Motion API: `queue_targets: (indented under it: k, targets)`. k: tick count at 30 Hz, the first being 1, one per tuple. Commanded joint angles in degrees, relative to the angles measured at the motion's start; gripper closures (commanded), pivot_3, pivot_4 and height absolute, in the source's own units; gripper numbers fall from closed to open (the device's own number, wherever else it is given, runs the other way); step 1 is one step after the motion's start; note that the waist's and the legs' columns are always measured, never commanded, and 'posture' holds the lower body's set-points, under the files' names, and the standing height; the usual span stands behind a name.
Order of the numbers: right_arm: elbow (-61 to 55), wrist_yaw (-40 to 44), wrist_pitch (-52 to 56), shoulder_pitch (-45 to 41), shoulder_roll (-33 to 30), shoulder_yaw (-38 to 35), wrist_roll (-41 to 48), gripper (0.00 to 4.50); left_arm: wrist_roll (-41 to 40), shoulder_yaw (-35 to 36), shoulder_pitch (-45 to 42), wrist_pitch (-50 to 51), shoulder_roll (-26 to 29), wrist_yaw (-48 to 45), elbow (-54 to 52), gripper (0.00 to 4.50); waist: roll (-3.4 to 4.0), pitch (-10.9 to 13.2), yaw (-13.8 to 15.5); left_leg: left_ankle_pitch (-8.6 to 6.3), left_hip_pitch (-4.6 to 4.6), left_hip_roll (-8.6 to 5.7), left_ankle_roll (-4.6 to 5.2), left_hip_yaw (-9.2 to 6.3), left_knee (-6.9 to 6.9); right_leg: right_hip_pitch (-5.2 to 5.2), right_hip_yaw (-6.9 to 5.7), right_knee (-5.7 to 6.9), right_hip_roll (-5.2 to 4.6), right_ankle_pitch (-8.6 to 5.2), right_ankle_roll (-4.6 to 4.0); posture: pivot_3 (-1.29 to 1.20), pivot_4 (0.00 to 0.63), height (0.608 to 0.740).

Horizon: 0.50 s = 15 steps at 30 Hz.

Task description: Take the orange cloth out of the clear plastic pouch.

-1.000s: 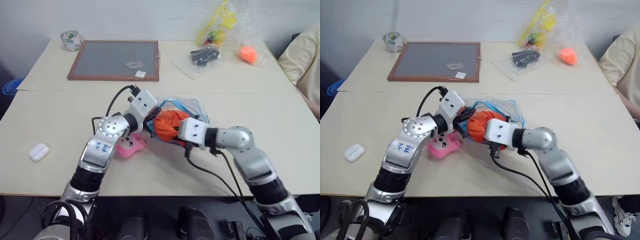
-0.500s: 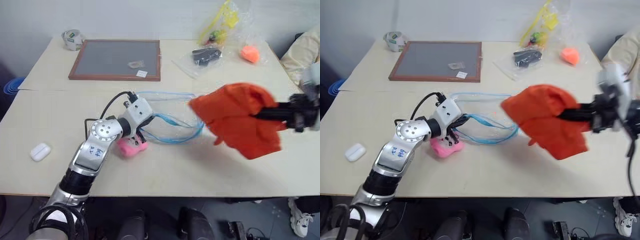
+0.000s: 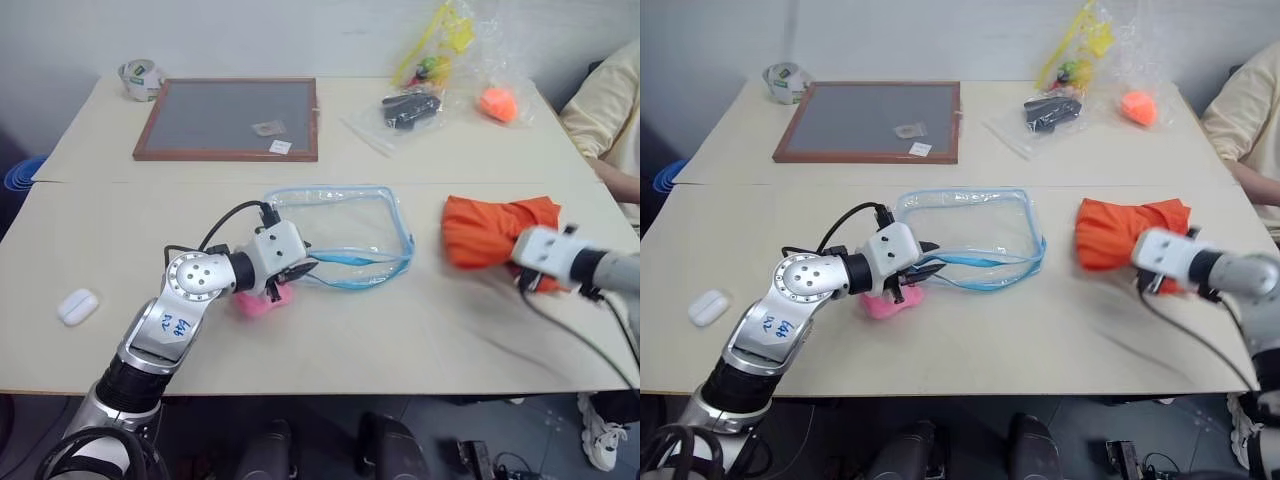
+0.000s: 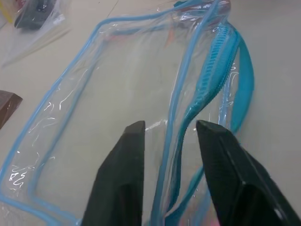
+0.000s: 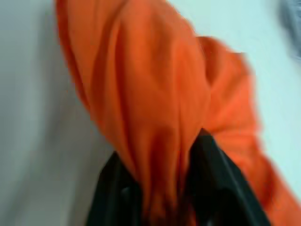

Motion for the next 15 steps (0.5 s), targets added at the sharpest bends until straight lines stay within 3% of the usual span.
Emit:
queue_targets:
  k: [1,6,8,12,15]
  targets:
    - [-4.4,0.2,-0.2,3.2,-1.5,-2.7,1.9,2.17,-3.6,2.5,0.7,2.0,1.3,-2.5,-5.2,1.66,-0.02,0.0,0.2,0.00,0.03,0.00,0.01,-0.01,0.00,0.02,0.02,-0.01,0.00,0.01,0.02,0.00,0.150,0.740]
    - [-8.8,7.8,7.5,6.6,-4.9,-7.1,10.2,0.61,-10.7,8.0,1.0,7.9,3.8,-6.0,-9.1,0.20,-0.01,0.0,0.3,0.00,0.09,0.04,0.01,-0.08,0.03,0.09,0.01,0.01,0.02,0.01,0.01,0.00,0.150,0.740]
    - [-11.1,12.1,13.4,7.9,-6.3,-10.1,15.8,0.03,-15.2,11.5,1.4,11.5,5.8,-8.3,-10.6,0.00,-0.01,0.0,0.3,0.00,0.08,0.05,0.01,-0.09,0.03,0.10,0.00,0.00,0.02,0.01,0.01,0.00,0.150,0.740]
    - [-12.3,20.4,27.3,10.0,-11.0,-17.3,25.6,0.03,-25.9,22.1,3.7,15.7,13.3,-16.5,-10.8,0.00,0.00,0.0,0.2,0.00,0.10,0.08,0.01,-0.12,0.03,0.11,-0.02,0.01,0.03,0.00,-0.02,0.00,0.150,0.740]
    - [-4.7,26.9,36.6,9.3,-16.9,-21.6,29.0,0.03,-29.0,31.6,6.2,14.2,22.7,-24.8,-2.7,0.00,0.03,0.0,0.1,0.00,0.11,0.08,0.02,-0.11,0.03,0.11,-0.04,0.00,0.04,0.00,-0.04,0.00,0.150,0.740]
